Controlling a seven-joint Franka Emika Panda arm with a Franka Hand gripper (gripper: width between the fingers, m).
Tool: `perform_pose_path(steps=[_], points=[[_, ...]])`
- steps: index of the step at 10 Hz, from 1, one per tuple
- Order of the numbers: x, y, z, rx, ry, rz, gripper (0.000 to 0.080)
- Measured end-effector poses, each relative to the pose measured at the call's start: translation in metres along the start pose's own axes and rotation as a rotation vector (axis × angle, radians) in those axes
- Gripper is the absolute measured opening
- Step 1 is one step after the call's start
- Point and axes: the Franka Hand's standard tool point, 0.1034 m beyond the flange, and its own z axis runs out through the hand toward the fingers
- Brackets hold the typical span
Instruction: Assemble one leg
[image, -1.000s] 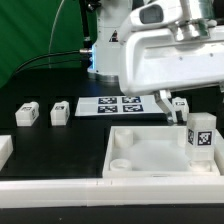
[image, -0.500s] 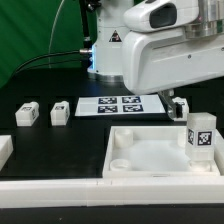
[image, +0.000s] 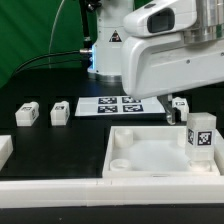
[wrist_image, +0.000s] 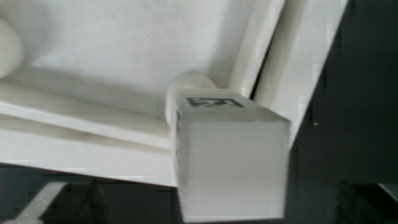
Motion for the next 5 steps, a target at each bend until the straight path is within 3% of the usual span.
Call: perform_pose_path(steps=[2,5], points=[[0.001,0.002,0.004,-0.005,0.019,0.003,0.0649],[-0.004,-0.007,0.017,0.001,0.002,-0.008,0.0649]])
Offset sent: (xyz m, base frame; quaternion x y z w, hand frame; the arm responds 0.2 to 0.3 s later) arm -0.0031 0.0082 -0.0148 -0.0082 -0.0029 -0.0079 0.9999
